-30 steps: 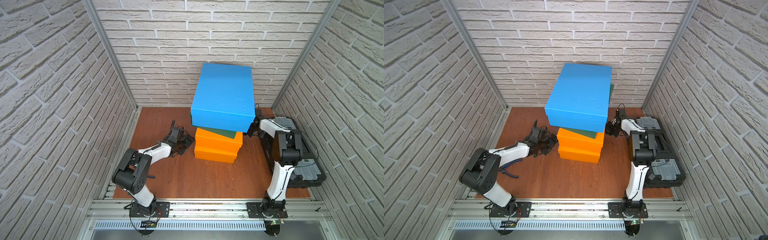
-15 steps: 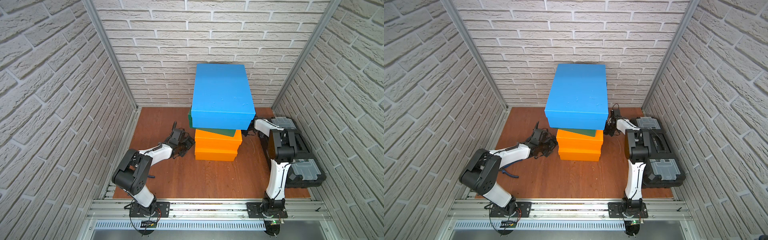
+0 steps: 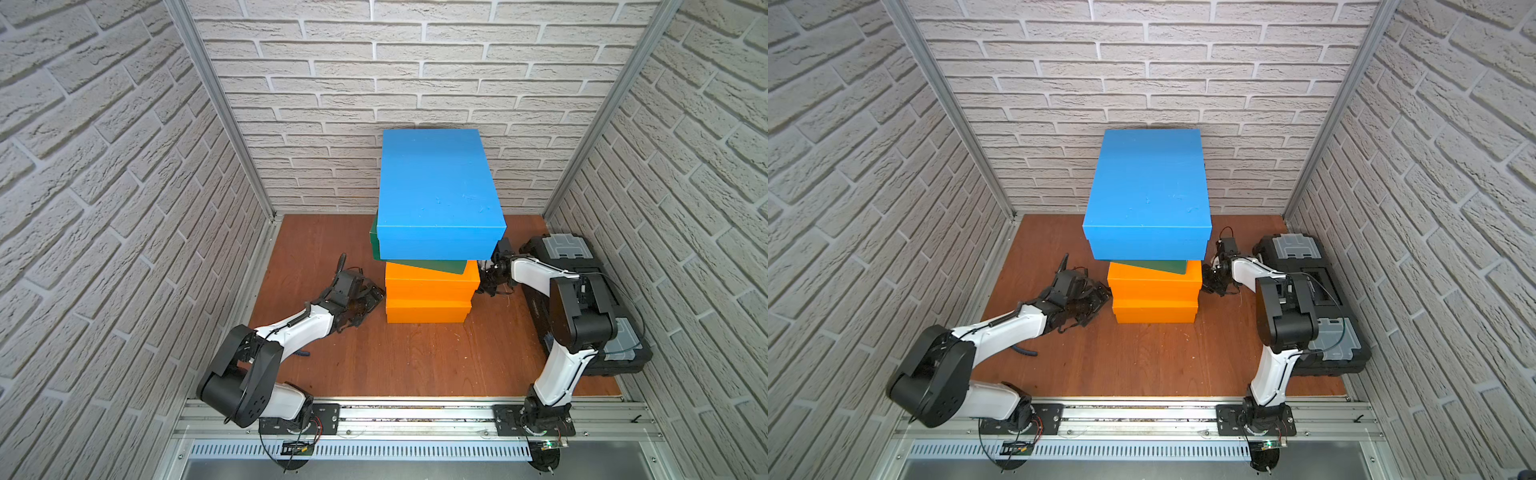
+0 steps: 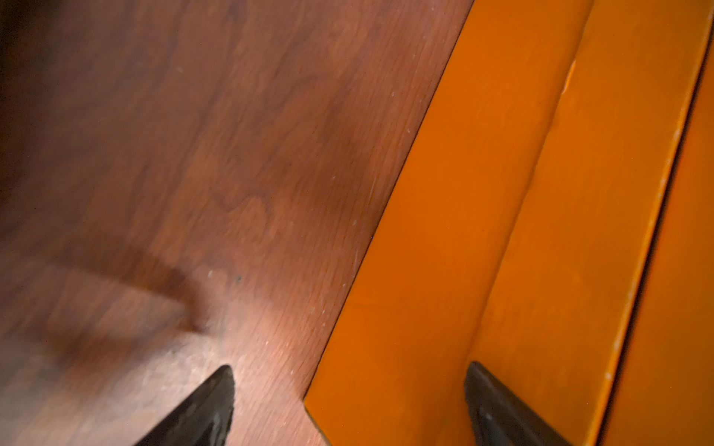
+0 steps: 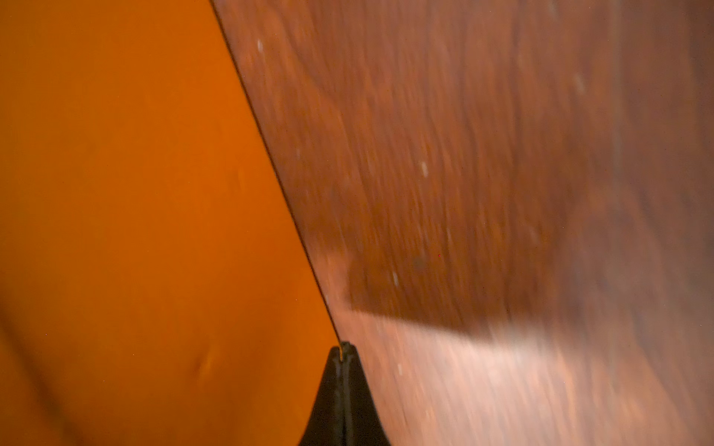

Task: Stack the shoeboxes
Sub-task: Adjust the shoeboxes at the center of the board.

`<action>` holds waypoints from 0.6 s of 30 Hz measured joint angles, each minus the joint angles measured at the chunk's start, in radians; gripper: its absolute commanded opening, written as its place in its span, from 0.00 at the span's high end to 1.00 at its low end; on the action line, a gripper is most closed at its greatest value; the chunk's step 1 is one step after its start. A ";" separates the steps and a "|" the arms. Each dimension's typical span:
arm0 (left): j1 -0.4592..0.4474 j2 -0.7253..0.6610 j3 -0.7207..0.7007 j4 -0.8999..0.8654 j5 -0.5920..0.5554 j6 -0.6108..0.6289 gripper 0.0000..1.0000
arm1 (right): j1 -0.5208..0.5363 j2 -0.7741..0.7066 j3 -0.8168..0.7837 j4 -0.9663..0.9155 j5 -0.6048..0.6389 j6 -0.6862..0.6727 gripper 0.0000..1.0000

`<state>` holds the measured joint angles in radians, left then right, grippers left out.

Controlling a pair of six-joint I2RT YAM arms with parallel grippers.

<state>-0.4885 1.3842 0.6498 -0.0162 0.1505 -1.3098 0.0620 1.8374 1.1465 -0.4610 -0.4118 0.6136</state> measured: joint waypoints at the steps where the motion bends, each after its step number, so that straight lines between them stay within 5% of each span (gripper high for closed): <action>1: 0.002 -0.012 -0.004 -0.007 -0.002 0.001 0.07 | 0.000 -0.012 -0.005 -0.007 0.003 -0.002 0.97; 12: 0.134 -0.257 0.010 -0.156 -0.027 0.064 0.07 | -0.103 -0.208 -0.010 -0.090 0.007 -0.043 0.97; 18: 0.086 -0.308 0.100 -0.238 -0.047 0.088 0.05 | -0.105 -0.391 -0.042 -0.121 -0.005 -0.047 0.97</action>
<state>-0.4023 1.0763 0.7494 -0.2539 0.1040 -1.2217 -0.0429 1.4464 1.1042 -0.5823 -0.4168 0.5667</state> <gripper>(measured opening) 0.944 0.049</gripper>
